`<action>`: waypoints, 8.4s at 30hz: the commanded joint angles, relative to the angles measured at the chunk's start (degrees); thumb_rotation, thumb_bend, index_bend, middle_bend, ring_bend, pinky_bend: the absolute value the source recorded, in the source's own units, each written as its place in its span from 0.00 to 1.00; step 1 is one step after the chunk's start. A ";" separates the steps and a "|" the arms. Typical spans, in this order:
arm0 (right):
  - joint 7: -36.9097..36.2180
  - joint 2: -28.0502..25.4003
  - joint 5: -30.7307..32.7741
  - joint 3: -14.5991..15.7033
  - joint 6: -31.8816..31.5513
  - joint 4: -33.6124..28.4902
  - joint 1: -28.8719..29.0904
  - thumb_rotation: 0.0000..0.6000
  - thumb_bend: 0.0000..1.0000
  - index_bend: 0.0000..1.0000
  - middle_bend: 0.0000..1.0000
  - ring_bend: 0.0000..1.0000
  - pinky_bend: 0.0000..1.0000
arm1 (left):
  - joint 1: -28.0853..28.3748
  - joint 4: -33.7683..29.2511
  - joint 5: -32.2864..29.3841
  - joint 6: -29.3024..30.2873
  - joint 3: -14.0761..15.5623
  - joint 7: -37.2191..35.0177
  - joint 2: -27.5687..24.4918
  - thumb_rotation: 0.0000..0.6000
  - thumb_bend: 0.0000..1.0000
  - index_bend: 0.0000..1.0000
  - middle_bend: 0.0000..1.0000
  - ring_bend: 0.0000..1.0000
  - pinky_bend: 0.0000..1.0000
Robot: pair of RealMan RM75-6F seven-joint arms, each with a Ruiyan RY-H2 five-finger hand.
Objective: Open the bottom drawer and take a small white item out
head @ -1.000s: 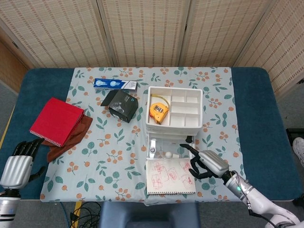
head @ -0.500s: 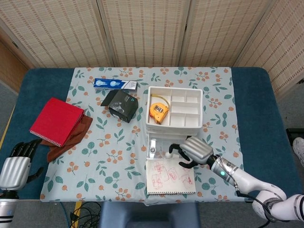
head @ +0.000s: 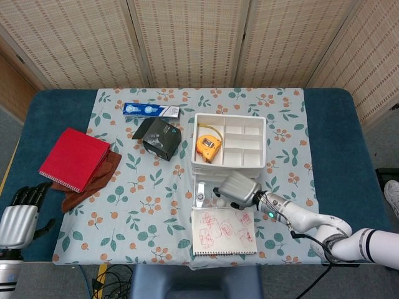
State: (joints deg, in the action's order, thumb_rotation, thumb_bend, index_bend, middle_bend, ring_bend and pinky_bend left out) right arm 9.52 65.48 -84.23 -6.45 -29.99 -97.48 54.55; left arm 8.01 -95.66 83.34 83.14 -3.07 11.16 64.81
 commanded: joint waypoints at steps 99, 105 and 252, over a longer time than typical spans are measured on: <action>-17.95 9.22 -25.31 16.24 -20.46 22.55 4.82 1.00 0.35 0.18 0.83 1.00 0.98 | 1.08 -0.53 -1.09 -1.32 -0.59 2.50 1.47 1.00 0.23 0.11 0.16 0.17 0.11; -22.03 10.80 -27.52 17.62 -23.59 26.73 5.04 1.00 0.35 0.19 0.83 1.00 0.98 | 1.33 -1.02 -1.12 -1.47 -0.67 3.22 1.54 1.00 0.23 0.11 0.16 0.17 0.11; -21.37 13.20 -11.24 15.68 -32.34 31.10 -17.34 1.00 0.38 0.46 0.88 1.00 0.98 | 3.23 -0.71 1.12 -2.68 0.31 0.29 2.02 1.00 0.23 0.10 0.16 0.17 0.11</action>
State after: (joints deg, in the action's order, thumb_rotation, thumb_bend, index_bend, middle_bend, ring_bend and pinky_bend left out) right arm -11.44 78.20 -95.46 9.42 -62.81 -66.82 37.16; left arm 11.23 -96.37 84.45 80.47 -2.75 11.45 66.83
